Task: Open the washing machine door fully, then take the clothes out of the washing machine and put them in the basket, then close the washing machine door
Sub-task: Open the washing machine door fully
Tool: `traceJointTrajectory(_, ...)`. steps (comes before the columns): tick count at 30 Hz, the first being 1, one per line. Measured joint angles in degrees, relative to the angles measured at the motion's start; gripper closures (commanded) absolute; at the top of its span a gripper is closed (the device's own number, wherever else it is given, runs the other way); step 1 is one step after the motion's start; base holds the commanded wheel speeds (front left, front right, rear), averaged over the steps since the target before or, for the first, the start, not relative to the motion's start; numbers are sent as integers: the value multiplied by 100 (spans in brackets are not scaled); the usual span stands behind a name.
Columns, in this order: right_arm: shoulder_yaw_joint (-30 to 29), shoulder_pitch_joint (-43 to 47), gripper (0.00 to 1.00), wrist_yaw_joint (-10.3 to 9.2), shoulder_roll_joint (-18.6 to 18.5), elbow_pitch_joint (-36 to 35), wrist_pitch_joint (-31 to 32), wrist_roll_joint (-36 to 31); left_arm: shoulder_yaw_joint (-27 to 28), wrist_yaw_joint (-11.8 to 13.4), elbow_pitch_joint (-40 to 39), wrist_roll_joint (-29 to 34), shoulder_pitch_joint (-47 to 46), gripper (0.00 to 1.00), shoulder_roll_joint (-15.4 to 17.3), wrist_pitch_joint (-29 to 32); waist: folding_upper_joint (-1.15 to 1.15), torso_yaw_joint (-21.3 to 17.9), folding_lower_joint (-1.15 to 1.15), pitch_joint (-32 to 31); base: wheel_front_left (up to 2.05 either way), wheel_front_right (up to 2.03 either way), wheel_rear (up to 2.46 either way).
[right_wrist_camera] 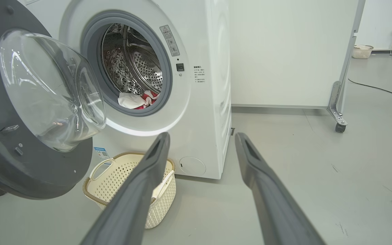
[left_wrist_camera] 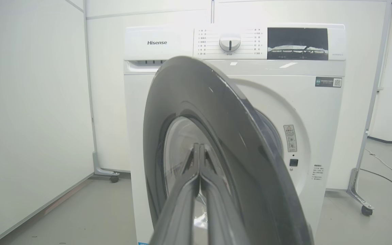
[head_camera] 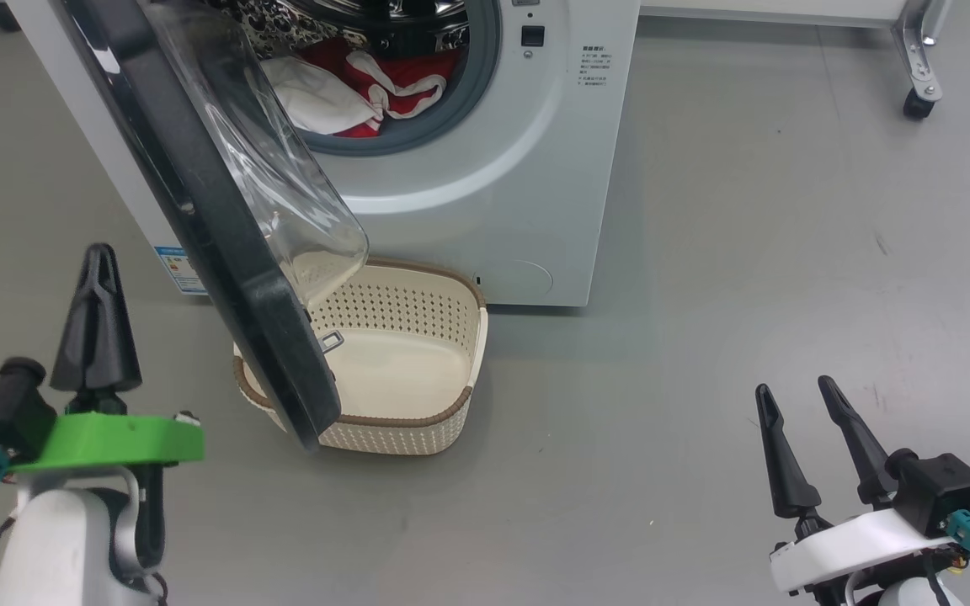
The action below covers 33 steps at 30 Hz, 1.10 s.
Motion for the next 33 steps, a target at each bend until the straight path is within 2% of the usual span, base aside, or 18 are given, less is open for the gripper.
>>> traceJointTrajectory(13,-77,1,0,83,104,18,0,-96,-45,-63,-612,-118,-815,100,89,54,0,-10,0,-95,0,0,0)
traceJointTrajectory(22,-255,4,0,86,181,33,0,-134,-503,-153,-825,7,-965,100,86,500,0,-67,0,-139,0,0,0)
traceJointTrajectory(31,-318,44,0,186,308,66,0,-125,-1131,-259,-781,45,-940,100,54,1212,0,-165,0,-144,0,0,0)
traceJointTrajectory(33,-348,44,0,187,322,60,0,-125,-1216,-261,-714,-108,-894,100,-14,1401,0,-199,0,-133,0,0,0)
